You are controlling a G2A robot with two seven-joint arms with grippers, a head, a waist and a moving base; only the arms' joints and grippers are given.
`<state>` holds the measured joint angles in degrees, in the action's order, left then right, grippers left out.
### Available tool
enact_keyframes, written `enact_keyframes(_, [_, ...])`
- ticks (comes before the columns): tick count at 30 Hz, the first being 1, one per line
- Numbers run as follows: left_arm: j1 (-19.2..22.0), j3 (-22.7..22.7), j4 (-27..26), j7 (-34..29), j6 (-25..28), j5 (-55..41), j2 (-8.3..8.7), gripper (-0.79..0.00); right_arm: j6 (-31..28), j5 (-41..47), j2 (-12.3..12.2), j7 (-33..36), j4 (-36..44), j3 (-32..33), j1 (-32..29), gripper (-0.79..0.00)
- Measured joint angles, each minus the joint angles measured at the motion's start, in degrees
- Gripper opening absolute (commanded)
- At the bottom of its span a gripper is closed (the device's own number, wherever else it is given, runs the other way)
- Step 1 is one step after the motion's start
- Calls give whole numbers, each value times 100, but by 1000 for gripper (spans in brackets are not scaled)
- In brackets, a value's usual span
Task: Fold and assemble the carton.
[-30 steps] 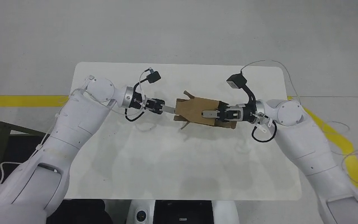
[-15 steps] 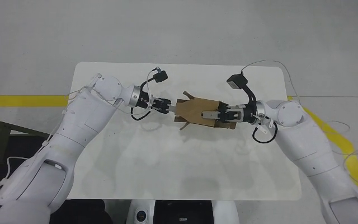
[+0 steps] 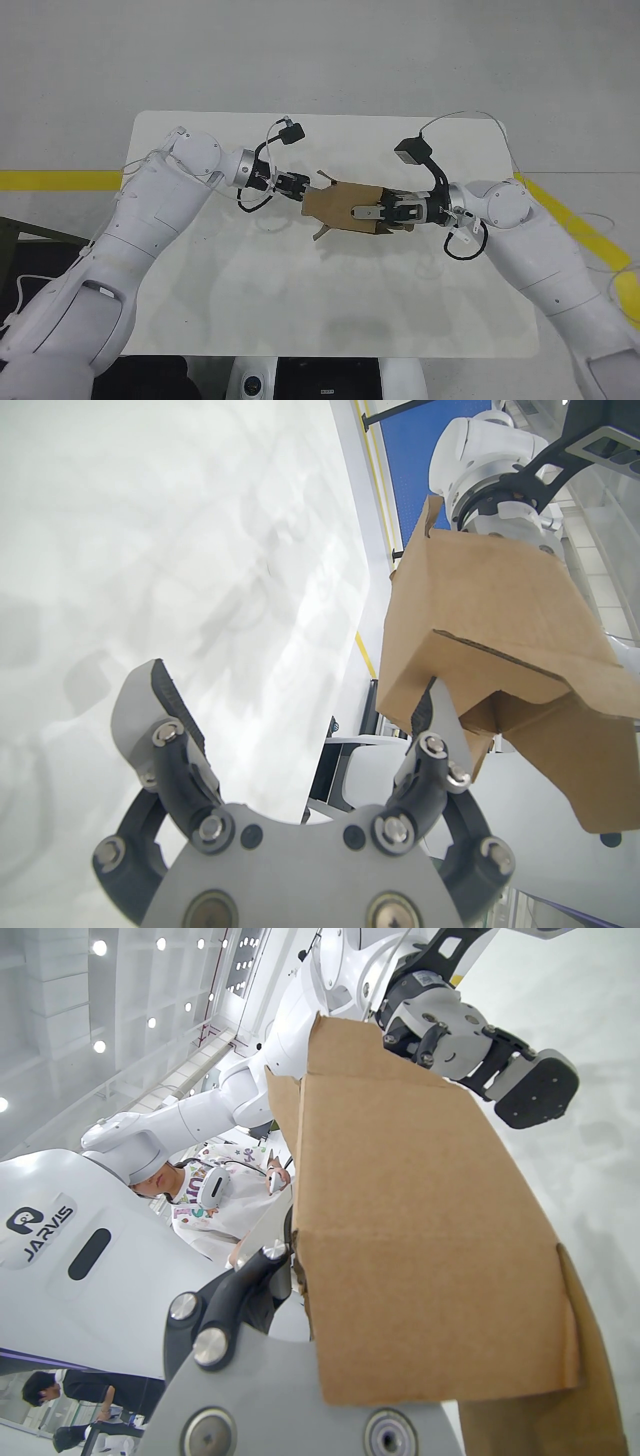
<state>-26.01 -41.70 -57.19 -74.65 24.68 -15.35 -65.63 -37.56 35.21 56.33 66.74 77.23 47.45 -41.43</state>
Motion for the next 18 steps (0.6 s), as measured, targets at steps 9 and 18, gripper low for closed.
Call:
enact_keyframes(9, [25,-19,124,-28,9,-63,-47,0,-47,56,-17,-47,-44,-160,96,-785])
enact_keyframes(18, [40,-63,229,-81,48,-165,-85,0,-100,100,-34,-100,-92,-283,170,-785])
